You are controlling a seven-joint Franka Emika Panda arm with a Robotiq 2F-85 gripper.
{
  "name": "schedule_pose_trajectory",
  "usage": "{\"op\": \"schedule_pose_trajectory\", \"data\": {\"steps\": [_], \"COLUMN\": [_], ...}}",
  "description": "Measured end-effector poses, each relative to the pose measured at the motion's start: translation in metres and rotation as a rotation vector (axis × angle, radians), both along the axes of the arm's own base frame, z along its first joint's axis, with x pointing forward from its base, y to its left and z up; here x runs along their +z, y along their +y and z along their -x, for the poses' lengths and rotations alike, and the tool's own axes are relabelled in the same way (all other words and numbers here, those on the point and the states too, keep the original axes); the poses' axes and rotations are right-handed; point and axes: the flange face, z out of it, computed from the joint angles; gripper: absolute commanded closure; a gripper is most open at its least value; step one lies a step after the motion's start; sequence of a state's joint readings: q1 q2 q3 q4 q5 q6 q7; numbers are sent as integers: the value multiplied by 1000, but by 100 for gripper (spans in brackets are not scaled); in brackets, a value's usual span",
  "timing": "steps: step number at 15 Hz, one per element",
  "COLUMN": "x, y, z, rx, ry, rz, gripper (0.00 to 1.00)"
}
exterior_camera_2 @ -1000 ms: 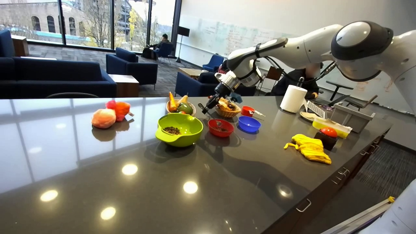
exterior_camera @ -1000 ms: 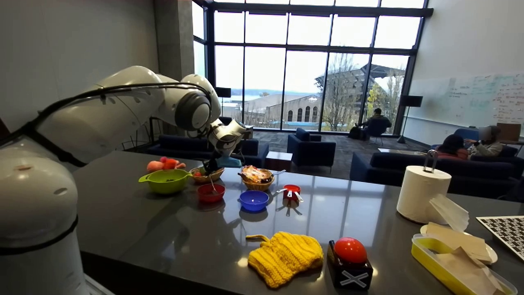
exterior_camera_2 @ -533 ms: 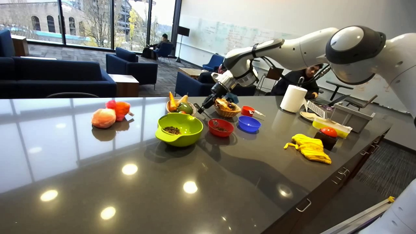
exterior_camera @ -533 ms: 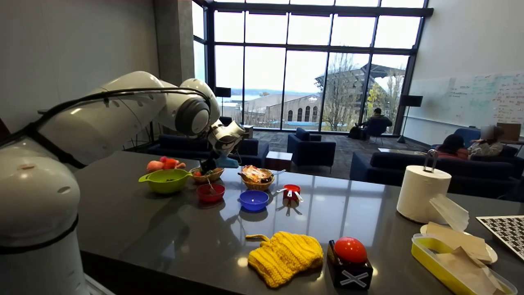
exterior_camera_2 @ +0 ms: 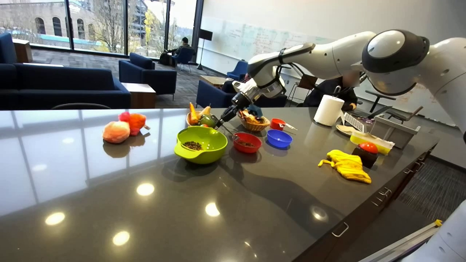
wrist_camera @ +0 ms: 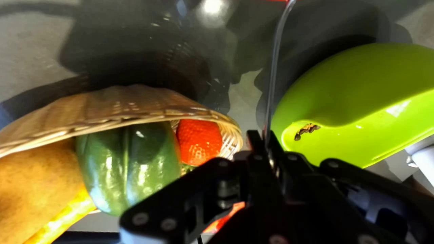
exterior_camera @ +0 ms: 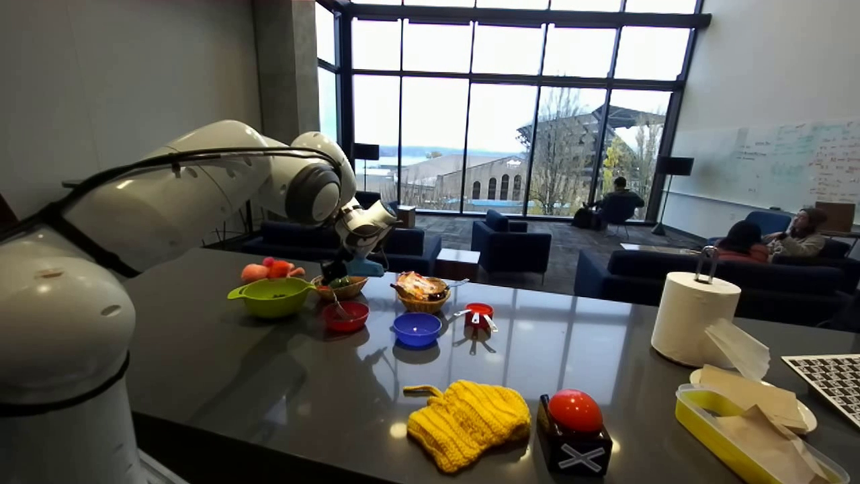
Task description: Remove the spoon in the yellow basket and use it to stir the content in the orange bowl
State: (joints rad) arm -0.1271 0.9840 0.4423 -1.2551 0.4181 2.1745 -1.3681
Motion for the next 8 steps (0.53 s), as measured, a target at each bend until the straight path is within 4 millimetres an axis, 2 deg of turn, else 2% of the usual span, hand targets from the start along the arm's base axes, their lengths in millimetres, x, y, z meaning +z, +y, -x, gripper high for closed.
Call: {"op": "schedule_pose_trajectory", "data": {"steps": [8], "x": [-1], "y": [-14], "z": [-2], "rx": [-9], "ry": [-9], "rz": [25], "gripper": [99]}}
